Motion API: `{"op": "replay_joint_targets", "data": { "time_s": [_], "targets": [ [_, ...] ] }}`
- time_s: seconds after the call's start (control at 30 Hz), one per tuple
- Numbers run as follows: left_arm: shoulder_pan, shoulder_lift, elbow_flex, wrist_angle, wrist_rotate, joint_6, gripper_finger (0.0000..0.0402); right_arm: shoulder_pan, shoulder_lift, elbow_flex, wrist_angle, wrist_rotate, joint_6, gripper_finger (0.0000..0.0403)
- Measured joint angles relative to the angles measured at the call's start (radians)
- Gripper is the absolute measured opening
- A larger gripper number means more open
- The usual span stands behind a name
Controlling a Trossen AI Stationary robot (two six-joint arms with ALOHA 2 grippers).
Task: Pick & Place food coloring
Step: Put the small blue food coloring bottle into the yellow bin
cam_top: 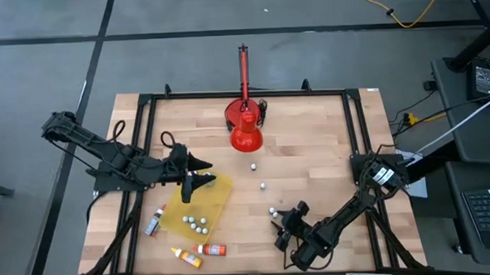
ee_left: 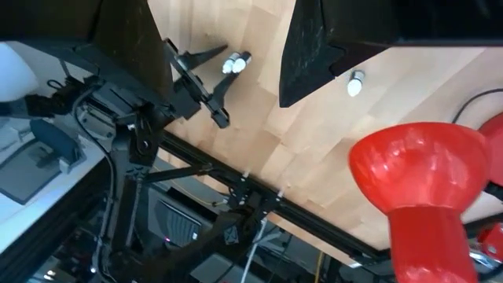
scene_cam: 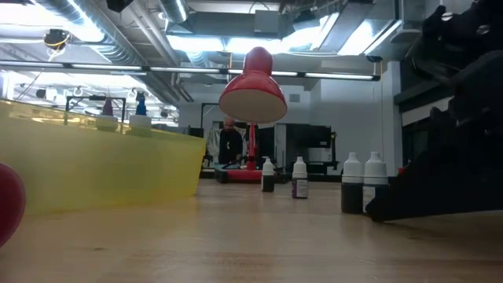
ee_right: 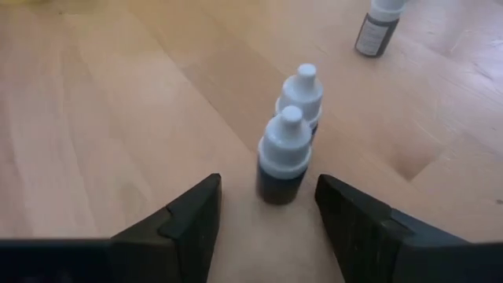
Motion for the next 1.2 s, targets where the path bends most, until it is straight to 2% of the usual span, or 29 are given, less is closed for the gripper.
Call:
{"op": "replay_joint_targets", "data": {
  "time_s": [0.43, 0.83, 1.03, 1.2],
  "targets": [
    [0.0, 0.0, 0.0, -0.008, 0.039, 0.015, 0.0224, -0.007, 0.002, -0.002, -0.011, 0.019, -0.005, 0.0128],
    [0.0, 0.0, 0.0, -0.019, 0.038, 0.018, 0.0224, -0.01, 0.002, 0.006, -0.018, 0.013, -0.005, 0.0102],
    [0.0, 0.0, 0.0, -0.013, 0.101, 0.038, 0.0223, 0.008, 0.003, 0.114, -0.128, -0.033, -0.053, 0.0066],
    [0.0, 0.0, 0.001, -0.007, 0.154, 0.077, 0.0223, 0.03, 0.001, 0.272, -0.341, -0.064, -0.056, 0.0071]
  ]
}}
